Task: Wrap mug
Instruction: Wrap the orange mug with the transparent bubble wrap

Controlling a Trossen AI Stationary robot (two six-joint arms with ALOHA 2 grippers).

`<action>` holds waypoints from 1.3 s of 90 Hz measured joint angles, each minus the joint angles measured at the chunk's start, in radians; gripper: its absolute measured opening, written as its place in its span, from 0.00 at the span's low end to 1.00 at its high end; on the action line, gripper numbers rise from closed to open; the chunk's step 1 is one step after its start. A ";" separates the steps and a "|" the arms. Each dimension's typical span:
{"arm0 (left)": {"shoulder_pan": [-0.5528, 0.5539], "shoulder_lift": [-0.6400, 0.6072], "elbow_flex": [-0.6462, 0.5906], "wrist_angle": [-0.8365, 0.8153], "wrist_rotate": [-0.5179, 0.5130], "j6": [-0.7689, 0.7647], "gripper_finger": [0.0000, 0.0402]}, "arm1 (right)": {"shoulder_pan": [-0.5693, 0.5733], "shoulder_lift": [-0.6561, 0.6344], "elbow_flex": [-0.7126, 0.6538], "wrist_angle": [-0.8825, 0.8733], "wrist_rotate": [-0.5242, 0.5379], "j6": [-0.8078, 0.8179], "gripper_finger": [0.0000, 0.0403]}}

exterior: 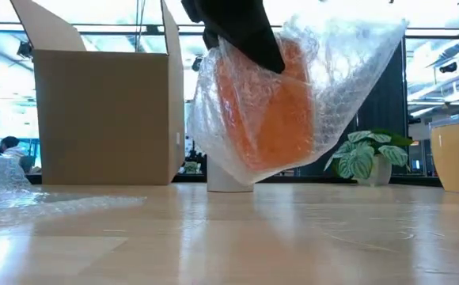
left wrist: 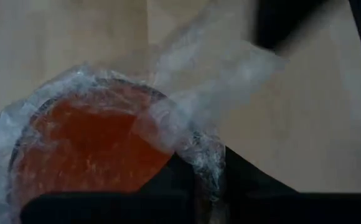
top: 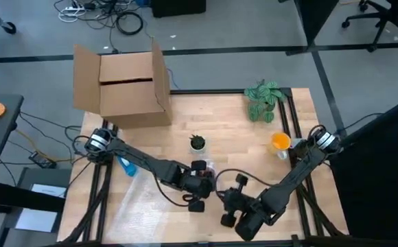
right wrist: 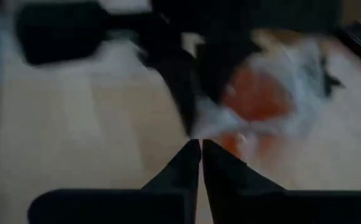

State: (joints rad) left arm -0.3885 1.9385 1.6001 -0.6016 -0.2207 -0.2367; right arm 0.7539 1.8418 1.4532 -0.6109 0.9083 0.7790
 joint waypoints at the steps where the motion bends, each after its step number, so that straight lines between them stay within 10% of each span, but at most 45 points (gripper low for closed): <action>1: 0.000 0.000 0.000 0.000 0.000 0.000 0.04 | -0.002 0.000 0.000 0.011 0.000 -0.011 0.00; 81: -0.116 0.002 -0.002 -0.029 0.004 0.034 0.04 | -0.090 -0.038 -0.058 -0.077 -0.074 -0.007 0.00; 117: -0.168 0.002 -0.002 -0.218 0.093 0.259 0.04 | -0.043 -0.060 -0.058 0.227 -0.261 -0.231 0.00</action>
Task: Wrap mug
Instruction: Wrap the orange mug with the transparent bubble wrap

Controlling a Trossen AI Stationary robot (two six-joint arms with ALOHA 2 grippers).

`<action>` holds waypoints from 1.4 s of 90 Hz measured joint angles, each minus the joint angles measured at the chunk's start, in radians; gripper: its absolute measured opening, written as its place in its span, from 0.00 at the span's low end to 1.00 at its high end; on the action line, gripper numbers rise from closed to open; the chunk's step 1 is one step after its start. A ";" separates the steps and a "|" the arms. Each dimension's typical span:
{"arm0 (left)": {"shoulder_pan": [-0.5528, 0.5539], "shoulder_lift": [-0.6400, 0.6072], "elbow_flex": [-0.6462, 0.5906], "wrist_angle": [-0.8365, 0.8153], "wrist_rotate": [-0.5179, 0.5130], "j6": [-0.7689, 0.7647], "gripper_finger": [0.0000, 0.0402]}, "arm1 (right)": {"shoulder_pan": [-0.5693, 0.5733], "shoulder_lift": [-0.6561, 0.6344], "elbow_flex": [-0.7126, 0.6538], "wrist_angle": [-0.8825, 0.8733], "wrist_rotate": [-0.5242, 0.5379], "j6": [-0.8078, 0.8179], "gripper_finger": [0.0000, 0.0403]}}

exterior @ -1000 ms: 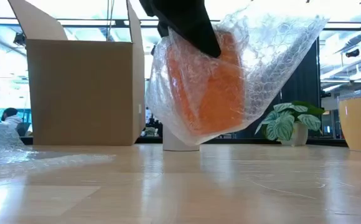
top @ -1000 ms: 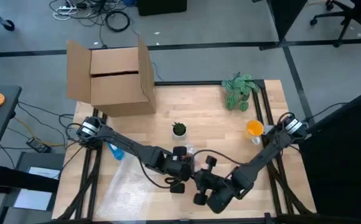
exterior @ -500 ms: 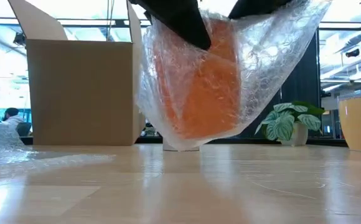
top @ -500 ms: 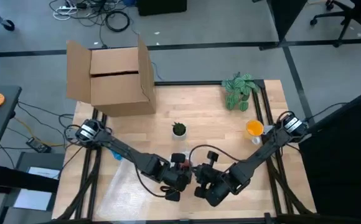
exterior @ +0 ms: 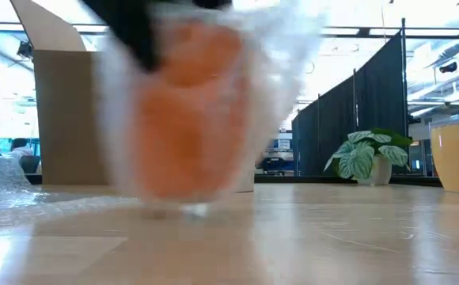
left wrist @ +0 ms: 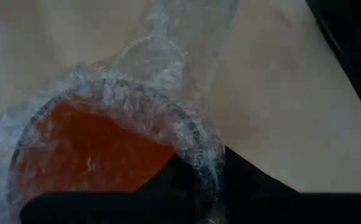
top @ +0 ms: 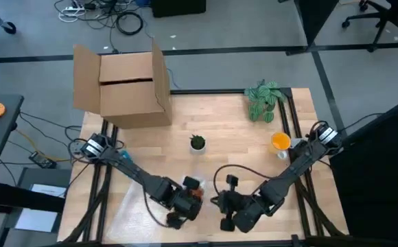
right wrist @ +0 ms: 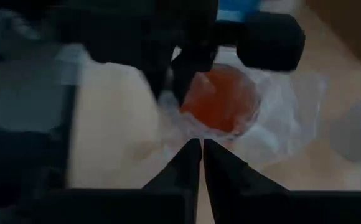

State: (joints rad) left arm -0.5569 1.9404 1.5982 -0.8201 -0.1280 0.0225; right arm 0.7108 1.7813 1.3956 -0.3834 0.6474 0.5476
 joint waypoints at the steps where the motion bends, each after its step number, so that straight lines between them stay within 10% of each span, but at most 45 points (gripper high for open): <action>1: -0.004 0.000 0.000 -0.005 0.005 0.012 0.04 | -0.001 0.000 0.000 0.004 -0.006 -0.007 0.00; 40: -0.104 -0.002 0.000 -0.155 0.069 0.518 0.04 | -0.151 0.000 0.001 0.014 -0.258 -0.221 0.00; 64: -0.125 -0.002 0.000 -0.091 0.008 0.528 0.04 | -0.213 0.000 0.001 -0.103 -0.581 -0.201 0.00; 86: -0.130 0.020 0.000 -0.038 -0.002 0.526 0.04 | -0.256 0.000 -0.051 -0.046 -0.434 -0.325 0.00; 126: -0.094 0.033 0.000 0.018 -0.004 0.521 0.04 | -0.268 0.000 -0.146 0.342 -0.701 -0.455 0.00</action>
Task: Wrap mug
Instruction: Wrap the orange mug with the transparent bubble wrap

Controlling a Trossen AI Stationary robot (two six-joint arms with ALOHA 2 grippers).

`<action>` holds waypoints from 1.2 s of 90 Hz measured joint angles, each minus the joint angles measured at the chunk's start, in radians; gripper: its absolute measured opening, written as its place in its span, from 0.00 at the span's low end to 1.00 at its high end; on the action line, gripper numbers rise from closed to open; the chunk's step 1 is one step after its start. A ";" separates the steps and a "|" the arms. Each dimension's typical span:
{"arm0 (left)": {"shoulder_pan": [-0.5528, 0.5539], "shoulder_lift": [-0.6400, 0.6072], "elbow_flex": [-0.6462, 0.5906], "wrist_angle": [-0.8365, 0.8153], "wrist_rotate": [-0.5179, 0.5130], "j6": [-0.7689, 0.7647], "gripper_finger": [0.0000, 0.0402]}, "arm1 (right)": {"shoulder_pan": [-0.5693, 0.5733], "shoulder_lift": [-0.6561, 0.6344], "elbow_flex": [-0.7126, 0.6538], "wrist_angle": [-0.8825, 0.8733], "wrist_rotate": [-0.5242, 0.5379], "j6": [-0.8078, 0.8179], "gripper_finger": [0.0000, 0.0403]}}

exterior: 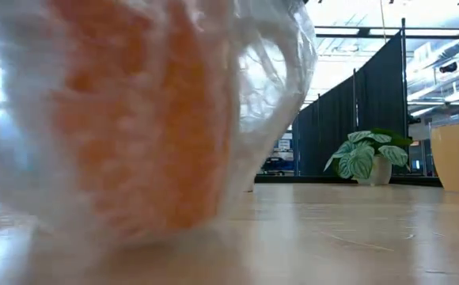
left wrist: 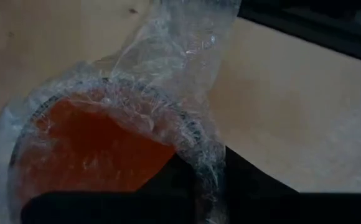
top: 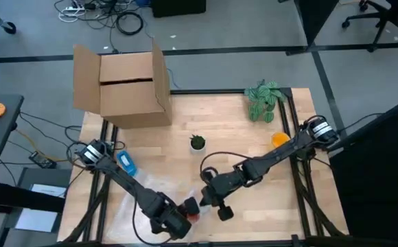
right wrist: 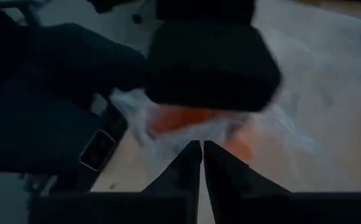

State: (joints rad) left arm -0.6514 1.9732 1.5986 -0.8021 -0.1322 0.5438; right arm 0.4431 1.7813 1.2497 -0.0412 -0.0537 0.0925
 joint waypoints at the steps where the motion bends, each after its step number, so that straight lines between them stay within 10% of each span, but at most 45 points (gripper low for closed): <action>1: 0.002 0.000 0.000 0.001 0.000 0.000 0.04 | 0.000 0.000 -0.002 0.005 0.000 0.000 0.00; 64: 0.109 0.001 -0.015 0.103 0.078 0.002 0.06 | -0.001 -0.003 -0.108 0.085 0.035 0.009 0.00; 108: 0.110 -0.001 0.028 0.101 0.029 -0.111 0.30 | 0.013 -0.063 -0.109 -0.031 0.085 0.023 0.00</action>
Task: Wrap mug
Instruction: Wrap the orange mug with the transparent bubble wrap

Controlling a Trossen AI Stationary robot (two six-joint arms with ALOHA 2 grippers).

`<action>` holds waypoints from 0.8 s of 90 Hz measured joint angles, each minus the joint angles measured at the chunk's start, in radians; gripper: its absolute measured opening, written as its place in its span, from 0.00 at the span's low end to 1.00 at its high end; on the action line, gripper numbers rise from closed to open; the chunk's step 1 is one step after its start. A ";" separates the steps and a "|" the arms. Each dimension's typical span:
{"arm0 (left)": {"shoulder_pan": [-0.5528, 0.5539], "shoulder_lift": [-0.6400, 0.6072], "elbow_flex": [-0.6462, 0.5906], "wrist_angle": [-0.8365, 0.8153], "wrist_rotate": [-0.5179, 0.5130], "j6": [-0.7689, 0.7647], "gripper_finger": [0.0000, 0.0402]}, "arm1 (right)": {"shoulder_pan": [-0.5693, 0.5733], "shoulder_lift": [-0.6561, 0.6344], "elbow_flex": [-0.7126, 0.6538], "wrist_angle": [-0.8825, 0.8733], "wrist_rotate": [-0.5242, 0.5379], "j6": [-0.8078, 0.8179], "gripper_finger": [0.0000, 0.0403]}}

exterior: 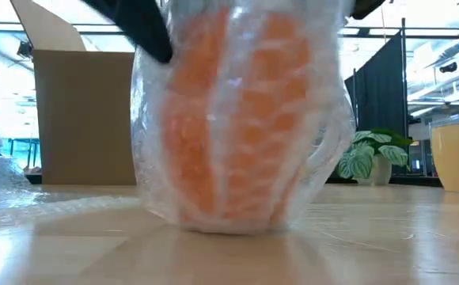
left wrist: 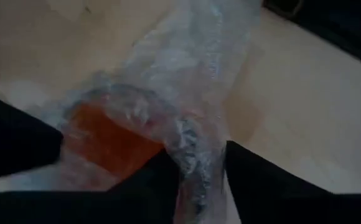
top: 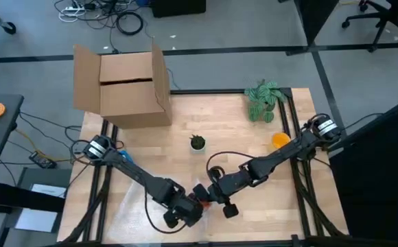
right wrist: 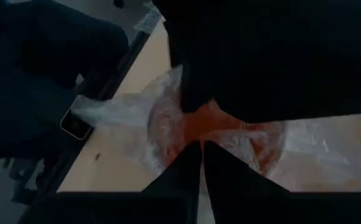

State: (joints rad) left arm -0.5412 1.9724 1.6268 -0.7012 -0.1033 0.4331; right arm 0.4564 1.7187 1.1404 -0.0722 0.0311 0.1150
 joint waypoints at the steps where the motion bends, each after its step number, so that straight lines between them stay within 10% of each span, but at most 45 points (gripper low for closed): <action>1: -0.001 0.000 0.004 -0.003 -0.001 0.000 0.31 | 0.000 0.000 0.000 0.000 0.000 0.000 0.00; 32: -0.024 0.000 0.198 -0.210 -0.020 -0.089 0.33 | 0.000 0.000 0.000 0.014 0.003 0.000 0.00; 72: -0.123 -0.002 0.284 -0.463 -0.062 -0.626 0.29 | -0.005 0.013 0.067 -0.006 0.019 -0.047 0.00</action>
State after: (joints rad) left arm -0.6639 1.9709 1.9104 -1.1646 -0.1654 -0.1926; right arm 0.4513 1.7317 1.2073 -0.0784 0.0497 0.0677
